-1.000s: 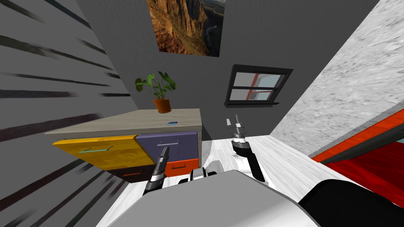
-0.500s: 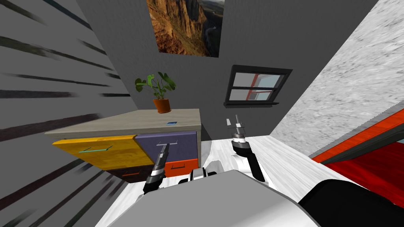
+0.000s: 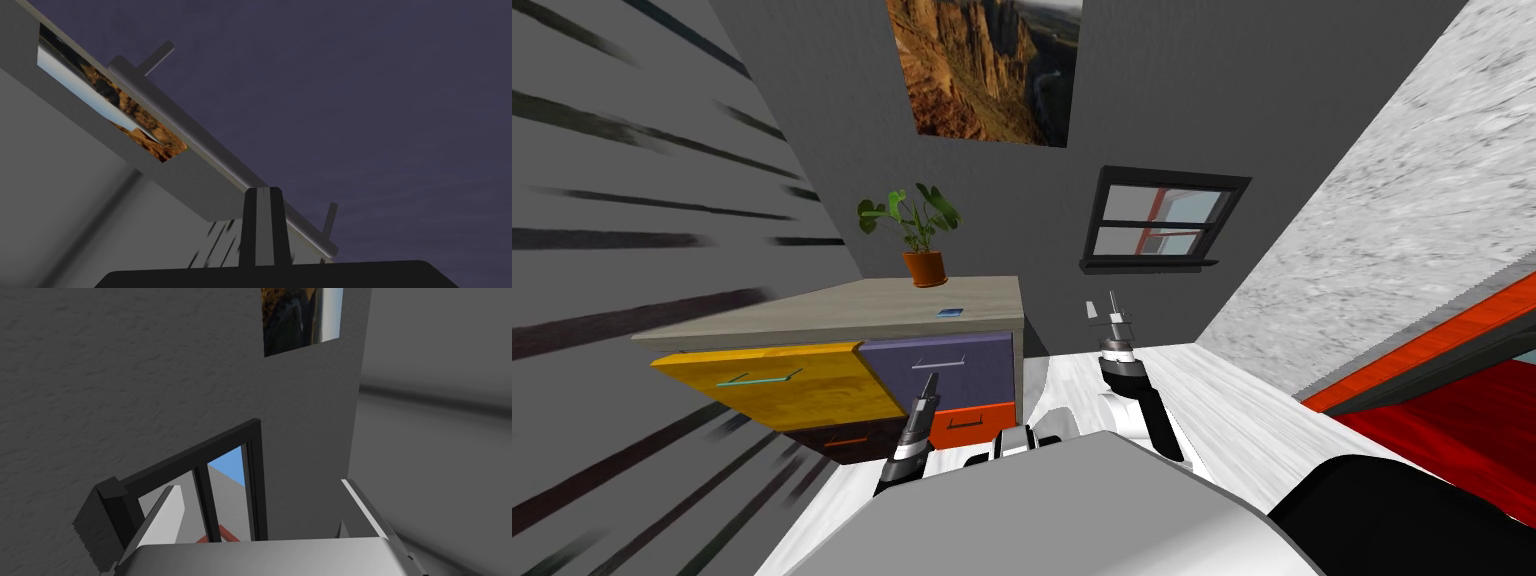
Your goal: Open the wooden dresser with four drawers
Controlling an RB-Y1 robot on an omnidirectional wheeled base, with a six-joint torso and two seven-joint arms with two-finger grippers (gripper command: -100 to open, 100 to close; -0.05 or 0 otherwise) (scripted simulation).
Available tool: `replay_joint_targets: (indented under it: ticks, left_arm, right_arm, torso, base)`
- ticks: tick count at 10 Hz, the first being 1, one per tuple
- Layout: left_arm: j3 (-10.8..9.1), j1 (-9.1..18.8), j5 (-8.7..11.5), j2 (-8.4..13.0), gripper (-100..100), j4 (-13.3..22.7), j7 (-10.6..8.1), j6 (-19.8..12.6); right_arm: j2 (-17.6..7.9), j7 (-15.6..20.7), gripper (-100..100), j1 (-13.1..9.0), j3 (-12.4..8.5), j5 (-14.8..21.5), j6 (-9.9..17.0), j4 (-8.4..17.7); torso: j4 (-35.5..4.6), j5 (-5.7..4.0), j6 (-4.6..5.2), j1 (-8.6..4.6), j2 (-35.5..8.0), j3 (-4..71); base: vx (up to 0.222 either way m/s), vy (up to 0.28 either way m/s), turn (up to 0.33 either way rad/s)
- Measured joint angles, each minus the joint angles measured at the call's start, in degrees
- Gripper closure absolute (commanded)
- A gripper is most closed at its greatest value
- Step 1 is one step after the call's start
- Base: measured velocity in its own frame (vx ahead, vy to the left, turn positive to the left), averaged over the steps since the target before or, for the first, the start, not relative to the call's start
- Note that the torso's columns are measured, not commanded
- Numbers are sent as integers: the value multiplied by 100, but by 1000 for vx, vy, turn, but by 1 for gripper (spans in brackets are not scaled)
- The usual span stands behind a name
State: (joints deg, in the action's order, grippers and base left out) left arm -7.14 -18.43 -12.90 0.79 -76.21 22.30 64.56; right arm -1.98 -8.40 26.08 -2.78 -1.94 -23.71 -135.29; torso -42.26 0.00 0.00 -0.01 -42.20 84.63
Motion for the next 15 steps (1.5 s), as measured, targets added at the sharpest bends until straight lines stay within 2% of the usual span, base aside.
replay_joint_targets:
  ticks: [6, 8, 11, 13, 15]
  left_arm:
    - [2, 19, 5, 655, -100, -33, -13, -59]
    - [19, 74, 12, 716, -100, -157, -36, -221]
    - [22, 112, 23, 331, -100, -239, -67, -346]
    - [16, 124, 27, 105, -100, -233, -72, -348]
    - [22, 148, 22, 101, -100, -325, -86, -443]
  right_arm:
    - [1, 0, 0, -1, 1, 0, 0, 0]
    - [2, 0, 0, -1, 2, 0, 0, 0]
    - [0, 0, 0, 0, 1, 0, 0, 0]
    - [0, 0, 0, 0, 0, 0, 0, 0]
    - [0, 0, 0, 0, 0, 0, 0, 0]
  torso:
    - [-3, 0, 0, -2, -9, -6]
    - [-5, -7, 0, -24, -15, -10]
    - [0, 8, -1, 28, 1, 0]
    - [-1, 4, -1, 14, -5, -3]
    - [-3, -2, 0, -5, -10, -6]
  base:
    - [-11, -24, 3]
    - [-42, -122, 9]
    - [-9, -35, 1]
    - [1, 4, 0]
    - [0, -12, 4]
